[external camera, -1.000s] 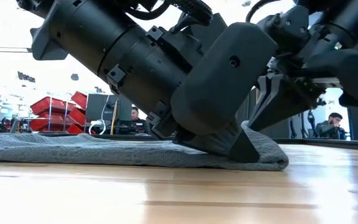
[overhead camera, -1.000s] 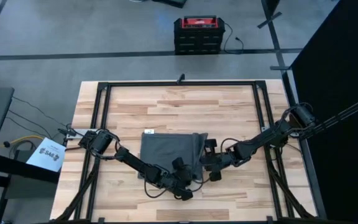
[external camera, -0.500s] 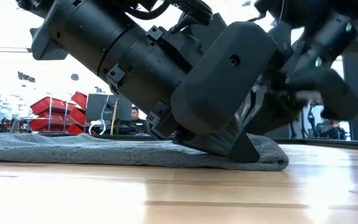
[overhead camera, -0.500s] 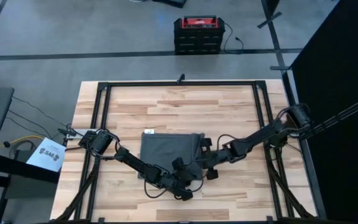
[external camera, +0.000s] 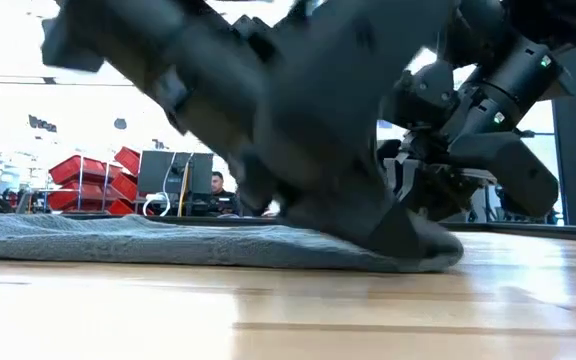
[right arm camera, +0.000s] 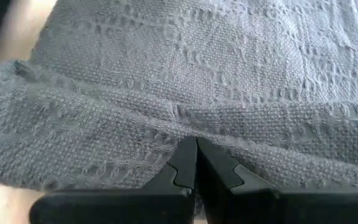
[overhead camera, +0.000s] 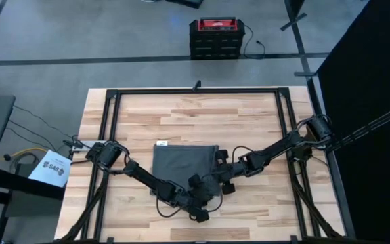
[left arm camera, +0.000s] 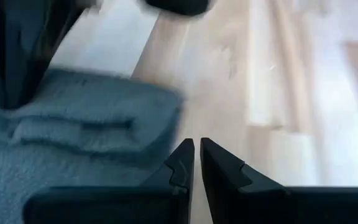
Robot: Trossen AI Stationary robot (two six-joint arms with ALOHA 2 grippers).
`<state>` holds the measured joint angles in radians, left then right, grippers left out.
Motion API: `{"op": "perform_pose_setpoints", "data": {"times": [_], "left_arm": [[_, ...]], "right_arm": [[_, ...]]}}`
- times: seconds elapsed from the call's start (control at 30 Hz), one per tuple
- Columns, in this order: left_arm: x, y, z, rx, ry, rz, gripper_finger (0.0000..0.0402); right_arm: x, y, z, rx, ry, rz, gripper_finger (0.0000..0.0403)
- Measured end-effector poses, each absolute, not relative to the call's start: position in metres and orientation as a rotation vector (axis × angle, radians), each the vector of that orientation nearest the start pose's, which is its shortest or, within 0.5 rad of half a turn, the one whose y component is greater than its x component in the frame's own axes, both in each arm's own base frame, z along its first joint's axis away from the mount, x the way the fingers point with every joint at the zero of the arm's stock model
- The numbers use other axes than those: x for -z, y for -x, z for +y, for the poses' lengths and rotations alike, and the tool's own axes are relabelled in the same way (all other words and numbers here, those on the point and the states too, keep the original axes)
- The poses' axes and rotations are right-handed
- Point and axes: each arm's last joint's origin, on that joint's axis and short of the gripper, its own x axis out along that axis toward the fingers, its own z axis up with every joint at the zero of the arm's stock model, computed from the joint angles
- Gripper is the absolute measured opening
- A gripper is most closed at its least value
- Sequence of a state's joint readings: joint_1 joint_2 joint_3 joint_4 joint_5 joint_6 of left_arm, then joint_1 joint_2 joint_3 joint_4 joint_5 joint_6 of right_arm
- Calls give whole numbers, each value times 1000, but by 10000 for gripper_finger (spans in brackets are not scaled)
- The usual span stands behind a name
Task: Roll towel
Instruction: Roll the gray towel
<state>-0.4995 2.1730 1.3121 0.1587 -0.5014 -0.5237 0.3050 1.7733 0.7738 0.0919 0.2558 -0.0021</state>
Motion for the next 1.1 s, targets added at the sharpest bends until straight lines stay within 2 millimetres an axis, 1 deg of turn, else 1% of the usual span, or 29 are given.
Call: {"op": "perform_pose_setpoints", "data": {"times": [0.1, 0.17, 0.3, 0.4, 0.43, 0.47, 0.57, 0.67, 0.73, 0.8, 0.87, 0.93, 1.0, 1.1], "left_arm": [[-130, -399, -198, -184, 174, 557, 15], [-130, -401, -191, -234, 142, 544, 15], [-122, -410, -171, -280, 118, 562, 15], [-109, -416, -158, -305, 108, 595, 15], [-102, -415, -156, -307, 97, 626, 15], [-99, -417, -154, -302, 112, 626, 15], [-97, -417, -154, -296, 130, 649, 15], [-96, -414, -156, -304, 131, 674, 15], [-96, -413, -157, -304, 127, 681, 15], [-95, -411, -158, -306, 124, 692, 15], [-93, -409, -158, -313, 126, 709, 15], [-91, -407, -159, -315, 127, 712, 15], [-90, -406, -160, -316, 123, 714, 15], [-90, -405, -162, -313, 122, 714, 15]], "right_arm": [[-113, -303, 87, -43, 253, 874, 0], [-113, -303, 87, -43, 253, 875, 0], [-113, -302, 87, -43, 253, 875, 0], [-113, -302, 87, -39, 245, 877, 0], [-113, -302, 87, -39, 244, 878, 0], [-112, -302, 87, -37, 245, 881, 0], [-112, -302, 87, -37, 247, 884, 0], [-117, -301, 87, -44, 258, 872, 0], [-127, -298, 85, -34, 271, 856, 0], [-142, -294, 82, 25, 309, 830, 0], [-153, -286, 74, 102, 347, 858, 0], [-159, -278, 65, 152, 357, 907, 0], [-158, -270, 56, 185, 336, 943, 0], [-144, -263, 45, 217, 323, 989, 0]]}}
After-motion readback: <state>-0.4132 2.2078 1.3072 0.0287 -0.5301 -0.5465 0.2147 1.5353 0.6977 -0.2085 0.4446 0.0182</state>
